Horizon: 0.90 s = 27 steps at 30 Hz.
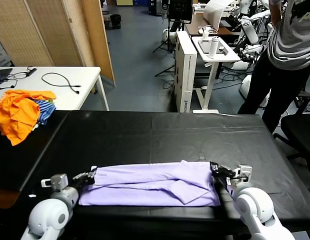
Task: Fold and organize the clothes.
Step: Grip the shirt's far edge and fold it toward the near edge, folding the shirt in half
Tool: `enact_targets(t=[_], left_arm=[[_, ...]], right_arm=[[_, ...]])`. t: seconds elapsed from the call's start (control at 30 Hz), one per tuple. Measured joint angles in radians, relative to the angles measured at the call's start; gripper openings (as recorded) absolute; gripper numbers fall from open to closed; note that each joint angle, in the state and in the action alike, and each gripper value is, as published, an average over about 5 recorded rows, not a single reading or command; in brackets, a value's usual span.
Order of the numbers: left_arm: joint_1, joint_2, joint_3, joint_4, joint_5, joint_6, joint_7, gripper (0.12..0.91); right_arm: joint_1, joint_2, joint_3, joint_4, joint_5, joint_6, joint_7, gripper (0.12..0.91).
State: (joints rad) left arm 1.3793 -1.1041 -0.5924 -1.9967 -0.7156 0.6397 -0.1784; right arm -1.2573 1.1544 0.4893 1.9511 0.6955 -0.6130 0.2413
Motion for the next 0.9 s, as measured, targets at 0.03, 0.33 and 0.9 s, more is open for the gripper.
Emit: enact_targets(t=[0.03,0.33,0.9], left_arm=[[-0.008,0.004,0.005,0.006,0.001,-0.003,0.003,0.156],[-0.085,0.009,0.052,0.039,0.023,-0.024,0.028,0.368],[0.019,0.017,-0.044,-0.049,-0.107,-0.01,0.016,0.907]], right_arm=[[-0.002,-0.001,0.001,0.001,0.0,-0.004,-0.004,0.186],[-0.047,-0.03,0.032,0.062,0.042,-0.051,-0.029,0.716],[-0.277,-0.091,0.195,0.21,0.08,-0.004,-0.08,0.907]])
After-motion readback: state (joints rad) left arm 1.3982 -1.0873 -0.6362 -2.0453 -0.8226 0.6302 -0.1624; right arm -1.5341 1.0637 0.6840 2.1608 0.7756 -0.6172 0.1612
